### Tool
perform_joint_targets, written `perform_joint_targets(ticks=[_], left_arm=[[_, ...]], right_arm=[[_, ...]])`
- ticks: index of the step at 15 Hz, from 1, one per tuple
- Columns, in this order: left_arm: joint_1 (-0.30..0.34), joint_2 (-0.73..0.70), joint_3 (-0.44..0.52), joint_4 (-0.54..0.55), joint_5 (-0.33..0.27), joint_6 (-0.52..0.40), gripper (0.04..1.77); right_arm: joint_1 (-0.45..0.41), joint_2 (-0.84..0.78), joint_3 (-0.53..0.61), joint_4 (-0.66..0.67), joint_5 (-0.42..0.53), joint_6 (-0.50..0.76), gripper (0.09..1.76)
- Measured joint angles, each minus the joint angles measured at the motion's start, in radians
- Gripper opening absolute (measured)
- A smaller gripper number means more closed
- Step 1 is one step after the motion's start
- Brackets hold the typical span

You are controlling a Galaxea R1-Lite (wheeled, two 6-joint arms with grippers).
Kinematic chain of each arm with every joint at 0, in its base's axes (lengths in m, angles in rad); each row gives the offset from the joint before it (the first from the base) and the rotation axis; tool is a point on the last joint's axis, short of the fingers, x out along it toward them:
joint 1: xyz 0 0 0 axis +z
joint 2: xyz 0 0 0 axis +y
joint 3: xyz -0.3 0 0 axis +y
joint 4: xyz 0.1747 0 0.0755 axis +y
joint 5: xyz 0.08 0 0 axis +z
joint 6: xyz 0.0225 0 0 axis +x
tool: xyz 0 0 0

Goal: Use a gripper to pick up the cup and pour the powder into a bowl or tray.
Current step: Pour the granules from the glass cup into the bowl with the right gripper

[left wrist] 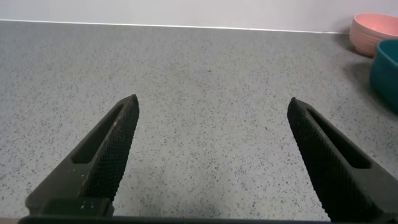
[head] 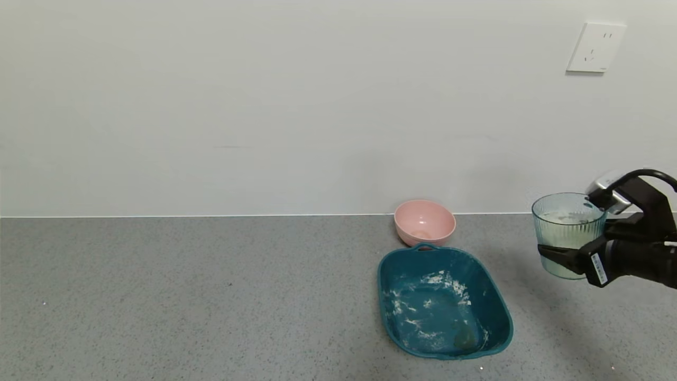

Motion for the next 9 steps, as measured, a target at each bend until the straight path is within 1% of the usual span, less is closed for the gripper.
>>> perform_joint_targets(ticks=[2,5,7,9], left_arm=[[0.000,0.000,0.000,0.000,-0.001,0.000,1.72],[0.000,0.000,0.000,0.000,0.000,0.000,1.72],[0.000,0.000,0.000,0.000,0.000,0.000,1.72],[0.000,0.000,0.000,0.000,0.000,0.000,1.72]], right_arm=[[0.026,-0.011,-0.044,0.065,-0.002,-0.047,1.34],[0.079,-0.005,-0.068,0.111,-0.008,-0.109,1.34],[0.110,0.010,-0.074,0.135,-0.043,-0.145,1.34],[0.147,0.033,-0.092,0.188,-0.070,-0.173,1.34]])
